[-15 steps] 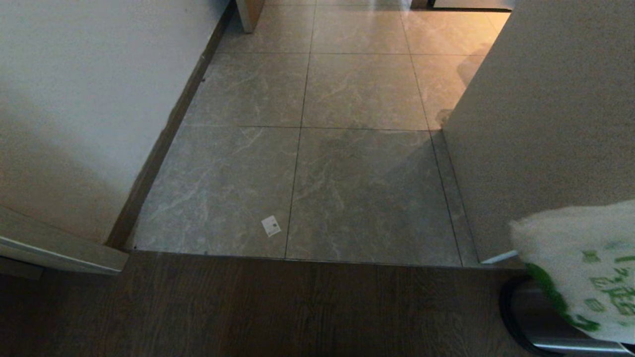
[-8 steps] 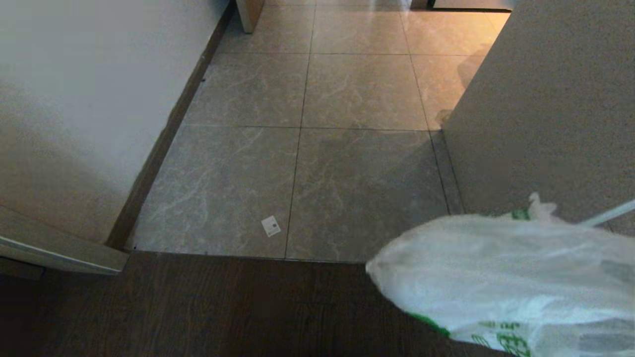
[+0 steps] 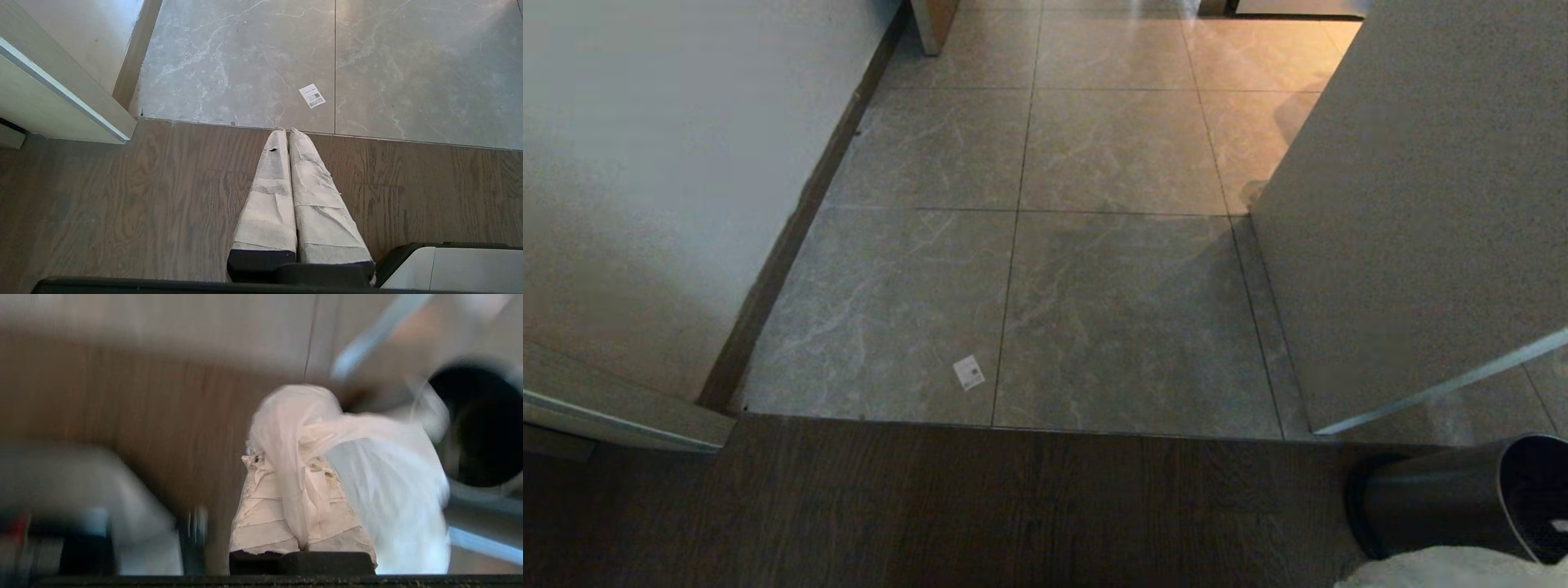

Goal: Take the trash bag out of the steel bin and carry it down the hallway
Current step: Put the trash bag at the door

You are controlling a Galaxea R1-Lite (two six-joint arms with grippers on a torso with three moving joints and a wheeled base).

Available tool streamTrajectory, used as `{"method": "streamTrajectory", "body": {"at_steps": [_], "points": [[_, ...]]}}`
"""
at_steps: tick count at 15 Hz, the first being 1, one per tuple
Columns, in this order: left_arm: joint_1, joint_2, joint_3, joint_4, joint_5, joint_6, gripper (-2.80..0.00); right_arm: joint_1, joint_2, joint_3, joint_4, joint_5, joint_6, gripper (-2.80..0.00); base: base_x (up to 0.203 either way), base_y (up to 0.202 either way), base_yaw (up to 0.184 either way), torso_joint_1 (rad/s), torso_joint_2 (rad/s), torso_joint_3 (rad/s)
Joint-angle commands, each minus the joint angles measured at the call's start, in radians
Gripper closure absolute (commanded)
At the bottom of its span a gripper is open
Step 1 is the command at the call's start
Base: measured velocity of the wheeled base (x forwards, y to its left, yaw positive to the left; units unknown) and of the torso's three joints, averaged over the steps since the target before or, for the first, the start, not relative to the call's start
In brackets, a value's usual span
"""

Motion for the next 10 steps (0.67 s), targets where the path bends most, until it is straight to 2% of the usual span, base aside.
{"method": "streamTrajectory", "body": {"at_steps": [1,2,3,10], "points": [[0.000,0.000,0.000,0.000,0.000,0.000,0.00,0.031,-0.207,0.085,-0.107,-0.025,0.056,0.00,0.000,0.000,0.000,0.000,0.00,0.000],[0.000,0.000,0.000,0.000,0.000,0.000,0.00,0.035,-0.220,0.095,-0.111,-0.040,0.111,0.00,0.000,0.000,0.000,0.000,0.00,0.000],[0.000,0.000,0.000,0.000,0.000,0.000,0.00,0.036,-0.220,0.097,-0.114,-0.048,0.121,0.00,0.000,0.000,0.000,0.000,0.00,0.000],[0.000,0.000,0.000,0.000,0.000,0.000,0.00,0.036,-0.218,0.097,-0.113,-0.048,0.134,0.00,0.000,0.000,0.000,0.000,0.00,0.000]]}}
